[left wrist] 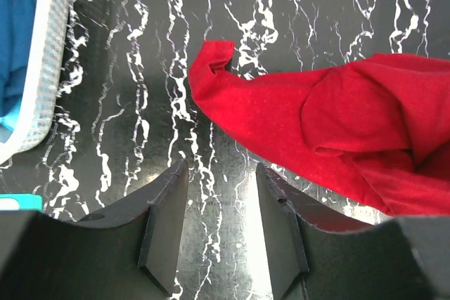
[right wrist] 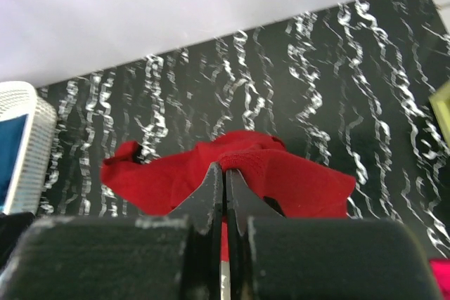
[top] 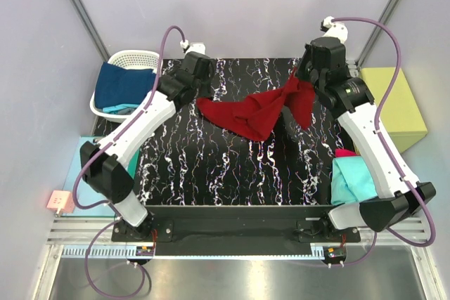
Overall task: Fold and stack the t-shirts
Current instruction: Flatten out the tshirt
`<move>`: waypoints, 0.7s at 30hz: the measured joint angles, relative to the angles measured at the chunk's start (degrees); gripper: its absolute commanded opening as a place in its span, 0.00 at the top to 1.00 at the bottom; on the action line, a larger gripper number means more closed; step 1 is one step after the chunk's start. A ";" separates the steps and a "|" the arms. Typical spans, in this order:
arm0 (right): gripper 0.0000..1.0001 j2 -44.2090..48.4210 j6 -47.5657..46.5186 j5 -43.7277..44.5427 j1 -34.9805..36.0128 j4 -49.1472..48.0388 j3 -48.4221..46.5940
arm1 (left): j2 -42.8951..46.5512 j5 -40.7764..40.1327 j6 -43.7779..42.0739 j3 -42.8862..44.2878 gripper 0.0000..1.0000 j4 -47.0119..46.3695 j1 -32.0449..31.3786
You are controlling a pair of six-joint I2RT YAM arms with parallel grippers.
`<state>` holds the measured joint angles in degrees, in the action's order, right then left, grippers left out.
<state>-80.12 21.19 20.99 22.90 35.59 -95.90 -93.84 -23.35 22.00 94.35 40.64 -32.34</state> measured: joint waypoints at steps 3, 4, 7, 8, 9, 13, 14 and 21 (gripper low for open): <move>1.00 1.31 -0.02 1.11 0.00 0.72 2.03 | -2.51 1.14 0.09 0.04 0.52 -0.50 0.00; 1.00 1.79 -0.02 1.70 0.00 0.79 2.71 | -3.74 1.73 0.24 0.07 0.52 -0.57 0.00; 1.00 2.69 0.00 2.54 0.00 0.74 4.17 | -8.00 3.87 0.72 0.15 0.52 -1.40 0.00; 1.00 2.99 0.02 2.60 0.00 0.74 4.96 | -9.62 4.66 0.94 0.20 0.53 -1.75 0.00; 1.00 3.28 0.04 2.75 0.00 0.70 5.92 | -11.21 5.68 1.09 0.20 0.53 -2.01 -0.02; 1.00 3.67 0.46 3.43 0.00 0.92 10.25 | -17.14 8.66 1.86 0.42 0.52 -2.93 -0.15; 1.00 3.65 0.55 3.43 0.00 1.11 11.39 | -18.32 9.14 1.88 0.44 0.52 -3.21 -0.20; 1.00 3.67 0.66 3.43 0.00 2.21 12.90 | -23.47 10.29 1.81 4.24 0.49 -4.37 -0.04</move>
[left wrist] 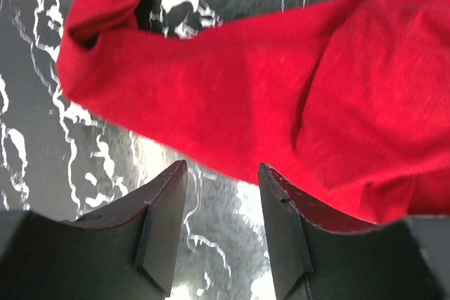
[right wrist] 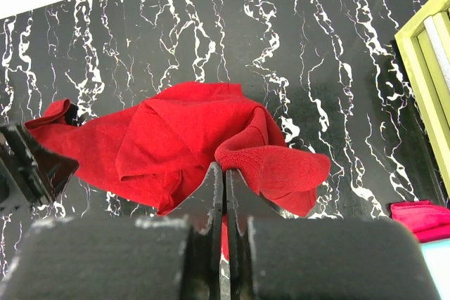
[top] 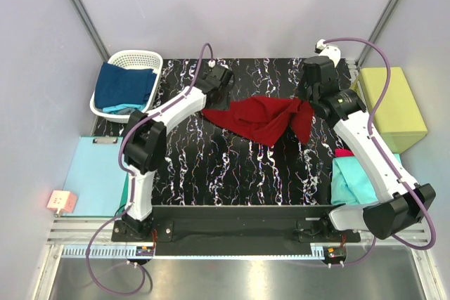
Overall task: Fold and stack the t-shirts
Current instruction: Flatten out the tshirt
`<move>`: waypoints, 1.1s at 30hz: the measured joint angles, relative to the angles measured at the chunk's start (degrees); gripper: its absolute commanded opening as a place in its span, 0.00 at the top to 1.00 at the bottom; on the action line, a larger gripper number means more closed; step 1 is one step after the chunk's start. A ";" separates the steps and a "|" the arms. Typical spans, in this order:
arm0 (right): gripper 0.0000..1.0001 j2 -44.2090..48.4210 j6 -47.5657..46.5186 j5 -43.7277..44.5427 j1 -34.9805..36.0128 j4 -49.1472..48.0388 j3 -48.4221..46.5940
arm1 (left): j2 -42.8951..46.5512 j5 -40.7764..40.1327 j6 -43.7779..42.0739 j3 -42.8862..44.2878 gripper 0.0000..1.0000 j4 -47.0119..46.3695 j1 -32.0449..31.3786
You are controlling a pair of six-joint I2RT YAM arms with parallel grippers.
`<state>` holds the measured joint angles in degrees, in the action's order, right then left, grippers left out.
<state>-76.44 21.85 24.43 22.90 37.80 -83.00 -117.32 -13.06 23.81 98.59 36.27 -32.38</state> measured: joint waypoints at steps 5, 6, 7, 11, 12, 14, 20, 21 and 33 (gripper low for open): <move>1.00 -0.02 -0.04 -0.04 0.00 0.00 0.00 | -2.25 0.00 0.02 3.32 0.47 -0.39 1.31; 1.00 -0.02 -0.04 -0.04 0.00 0.00 0.02 | -2.89 -0.15 0.15 4.31 0.47 -0.37 1.88; 1.00 -0.02 -0.09 -0.04 0.00 0.00 0.07 | -3.02 -0.20 0.20 4.55 0.46 -0.39 2.43; 1.00 -0.13 -0.44 -0.07 0.00 -0.04 0.37 | -4.42 -0.42 0.85 5.81 0.46 -0.26 6.34; 1.00 -0.15 -0.48 -0.09 0.00 -0.07 0.44 | -4.76 -0.50 0.90 6.01 0.46 -0.11 7.32; 1.00 -0.35 -0.61 -0.09 0.00 -0.07 0.50 | -5.97 -0.81 0.90 6.78 0.46 0.28 9.11; 1.00 -1.01 -0.68 -0.20 0.00 -0.24 0.55 | -10.62 -1.05 0.81 9.07 0.49 1.60 10.64; 1.00 -1.18 -0.68 -0.22 0.00 -0.24 0.55 | -11.17 -0.98 0.81 9.07 0.50 1.60 10.47; 1.00 -1.79 -0.68 -0.55 0.00 -0.28 0.55 | -9.90 -1.29 1.57 5.51 1.00 1.55 9.62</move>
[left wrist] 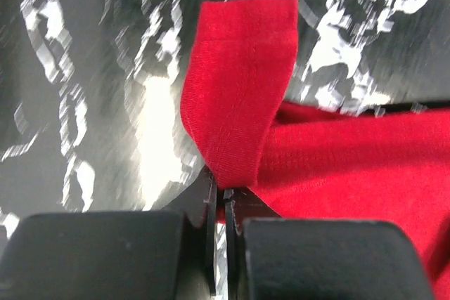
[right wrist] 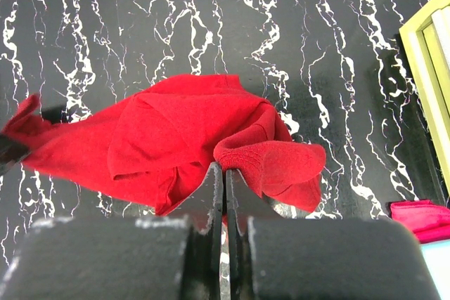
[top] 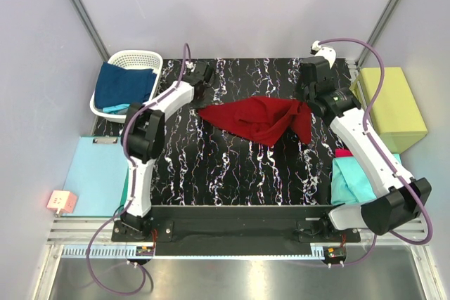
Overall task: Fold and stack the t-shirts
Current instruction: Flatten out the tshirt
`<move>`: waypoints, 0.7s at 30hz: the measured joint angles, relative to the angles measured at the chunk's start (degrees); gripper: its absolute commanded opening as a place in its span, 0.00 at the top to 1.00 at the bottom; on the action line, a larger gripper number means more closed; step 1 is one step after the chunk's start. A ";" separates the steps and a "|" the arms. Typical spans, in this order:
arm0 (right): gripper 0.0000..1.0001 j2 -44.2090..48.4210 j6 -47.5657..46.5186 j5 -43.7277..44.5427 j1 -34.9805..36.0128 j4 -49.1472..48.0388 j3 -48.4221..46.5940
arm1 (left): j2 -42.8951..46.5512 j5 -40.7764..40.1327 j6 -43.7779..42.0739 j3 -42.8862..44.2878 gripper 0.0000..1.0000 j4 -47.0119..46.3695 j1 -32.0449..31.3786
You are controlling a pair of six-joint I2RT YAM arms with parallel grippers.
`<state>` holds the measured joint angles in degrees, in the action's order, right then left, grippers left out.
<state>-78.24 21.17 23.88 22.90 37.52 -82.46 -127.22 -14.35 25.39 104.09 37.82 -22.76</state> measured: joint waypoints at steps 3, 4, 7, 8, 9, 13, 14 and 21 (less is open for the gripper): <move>1.00 -0.46 0.02 0.04 0.00 0.00 -0.44 | 7.13 -1.27 0.42 -5.46 1.00 0.17 -0.15; 1.00 -0.79 0.02 0.07 0.00 0.04 -0.92 | 10.16 -1.77 0.42 -6.62 1.00 0.35 -0.22; 1.00 -2.14 0.02 0.09 0.00 -0.07 -3.80 | 20.63 -3.32 0.28 -7.06 1.00 0.39 -0.55; 1.00 -2.56 0.02 0.09 0.00 -0.24 -5.31 | 24.55 -3.91 0.00 -6.88 1.00 0.24 -0.79; 1.00 -2.99 0.02 0.09 0.00 -0.44 -7.32 | 28.20 -4.81 -0.33 -6.14 1.00 0.22 -1.36; 1.00 -3.19 0.00 0.04 0.00 -2.12 -13.75 | 40.13 -10.71 -2.91 -1.86 1.00 -0.55 -4.81; 1.00 -3.15 -0.11 0.07 0.04 -2.84 -15.41 | 42.82 -12.26 -3.72 -1.11 1.00 -0.70 -6.34; 1.00 -2.45 -1.53 0.87 0.50 -5.11 -24.24 | 52.65 -19.32 -7.50 1.33 1.00 0.04 -11.23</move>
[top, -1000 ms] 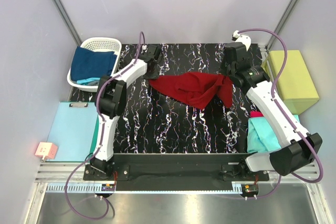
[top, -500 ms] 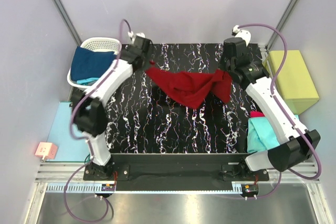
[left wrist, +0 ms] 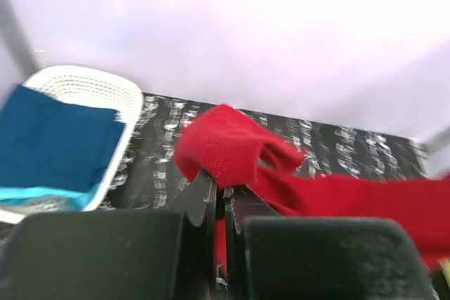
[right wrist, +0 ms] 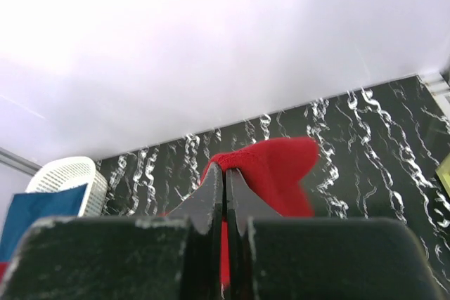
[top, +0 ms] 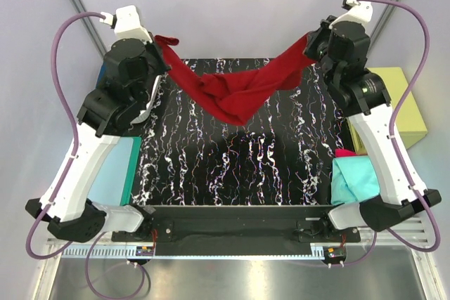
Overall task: Fold and stack the t-shirts
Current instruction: Flatten out the tshirt
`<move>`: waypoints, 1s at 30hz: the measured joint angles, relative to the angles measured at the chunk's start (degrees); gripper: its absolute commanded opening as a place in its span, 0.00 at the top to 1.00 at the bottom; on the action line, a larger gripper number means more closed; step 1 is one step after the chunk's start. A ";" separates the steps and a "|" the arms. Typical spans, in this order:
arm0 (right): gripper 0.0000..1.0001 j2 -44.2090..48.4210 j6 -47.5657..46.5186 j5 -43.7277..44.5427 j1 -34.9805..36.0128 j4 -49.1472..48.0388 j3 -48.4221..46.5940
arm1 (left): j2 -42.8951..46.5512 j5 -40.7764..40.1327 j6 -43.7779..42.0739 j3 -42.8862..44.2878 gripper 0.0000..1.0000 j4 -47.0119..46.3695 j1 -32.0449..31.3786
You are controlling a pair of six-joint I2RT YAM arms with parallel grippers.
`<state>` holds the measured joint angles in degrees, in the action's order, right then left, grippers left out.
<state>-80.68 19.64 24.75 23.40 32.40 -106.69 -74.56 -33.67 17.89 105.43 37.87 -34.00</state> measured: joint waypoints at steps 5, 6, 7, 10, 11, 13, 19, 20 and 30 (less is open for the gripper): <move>1.00 2.73 -2.45 1.70 2.36 -2.51 2.36 | 0.20 -2.78 -1.18 -0.02 1.00 2.08 -0.07; 1.00 1.57 -2.67 1.84 2.47 -0.68 -0.28 | -0.02 -2.80 -1.22 -0.02 1.00 2.71 0.11; 1.00 0.00 -2.73 1.88 2.45 0.66 -3.17 | -0.24 -2.73 -1.20 0.00 1.00 3.06 0.39; 1.00 -3.65 -2.16 1.53 2.34 1.70 -7.32 | -2.78 -2.45 -0.70 2.10 1.00 5.81 1.27; 1.00 -3.67 -2.16 1.55 2.58 1.73 -6.32 | -3.65 -2.60 -0.72 2.86 1.00 6.32 1.20; 1.00 -2.38 -3.32 2.25 3.56 0.31 -2.27 | -4.26 -3.58 -1.29 3.21 1.00 6.67 -0.31; 1.00 2.78 -8.35 4.46 8.00 -3.45 2.69 | -4.04 -7.89 -4.70 9.86 1.00 7.02 -7.48; 1.00 3.65 -8.87 4.72 8.20 -4.39 2.67 | -3.89 -9.09 -5.25 11.26 1.00 6.99 -8.66; 1.00 11.85 -13.68 8.33 12.00 -12.68 0.50 | 2.32 -20.68 -13.99 15.74 1.00 -1.25 -20.33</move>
<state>-68.84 5.96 33.08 35.40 19.73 -106.19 -72.25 -54.35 3.90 121.16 36.62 -54.33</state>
